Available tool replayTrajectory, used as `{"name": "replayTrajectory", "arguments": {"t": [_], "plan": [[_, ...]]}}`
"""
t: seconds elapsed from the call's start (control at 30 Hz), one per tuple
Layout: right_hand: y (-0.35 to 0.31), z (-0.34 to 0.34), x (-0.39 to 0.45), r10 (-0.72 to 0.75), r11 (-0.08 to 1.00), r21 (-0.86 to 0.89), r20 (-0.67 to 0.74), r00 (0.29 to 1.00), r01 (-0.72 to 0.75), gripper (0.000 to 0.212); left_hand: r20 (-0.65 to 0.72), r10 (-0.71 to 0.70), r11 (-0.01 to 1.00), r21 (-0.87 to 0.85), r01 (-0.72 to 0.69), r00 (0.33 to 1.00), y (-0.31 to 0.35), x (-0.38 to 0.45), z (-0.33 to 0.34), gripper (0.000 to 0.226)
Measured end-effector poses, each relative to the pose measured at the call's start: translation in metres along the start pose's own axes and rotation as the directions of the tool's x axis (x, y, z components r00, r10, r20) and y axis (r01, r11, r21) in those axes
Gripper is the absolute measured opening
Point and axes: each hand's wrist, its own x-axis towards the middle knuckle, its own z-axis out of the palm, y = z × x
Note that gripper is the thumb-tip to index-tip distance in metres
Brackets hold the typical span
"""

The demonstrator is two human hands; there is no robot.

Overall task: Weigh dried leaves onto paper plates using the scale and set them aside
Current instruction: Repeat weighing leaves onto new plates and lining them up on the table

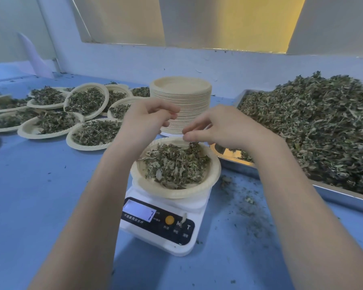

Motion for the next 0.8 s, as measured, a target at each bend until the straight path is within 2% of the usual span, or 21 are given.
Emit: {"name": "replayTrajectory", "arguments": {"t": [0.2, 0.27, 0.37, 0.43, 0.53, 0.67, 0.8], "plan": [[-0.003, 0.009, 0.004, -0.012, 0.997, -0.068, 0.094, 0.996, 0.018, 0.042, -0.066, -0.014, 1.0, -0.004, 0.014, 0.998, -0.018, -0.001, -0.011, 0.021], [-0.001, 0.007, 0.002, 0.022, 0.997, -0.077, 0.155, 0.988, -0.01, 0.069, -0.073, -0.031, 0.999, 0.019, 0.032, 0.997, -0.023, -0.002, -0.015, 0.02], [0.003, 0.0, -0.004, 0.093, 0.99, -0.128, 0.338, 0.936, -0.052, 0.116, -0.078, -0.073, 0.996, 0.052, 0.078, 0.994, -0.031, -0.004, -0.022, 0.021], [0.006, -0.005, -0.008, 0.13, 0.983, -0.175, 0.435, 0.891, -0.058, 0.132, -0.061, -0.113, 0.99, 0.077, 0.117, 0.992, -0.035, -0.006, -0.024, 0.02], [0.011, -0.01, -0.011, 0.176, 0.978, -0.187, 0.501, 0.848, -0.093, 0.14, -0.032, -0.168, 0.979, 0.109, 0.17, 0.985, -0.041, -0.009, -0.025, 0.018], [0.016, -0.003, -0.01, 0.202, 0.976, -0.182, 0.567, 0.799, -0.117, 0.147, -0.049, -0.232, 0.968, 0.09, 0.236, 0.971, -0.045, -0.015, -0.024, 0.032], [0.016, 0.005, -0.007, 0.188, 0.976, -0.194, 0.513, 0.838, -0.101, 0.146, -0.057, -0.249, 0.968, 0.015, 0.25, 0.967, -0.046, -0.023, -0.019, 0.04]]}}
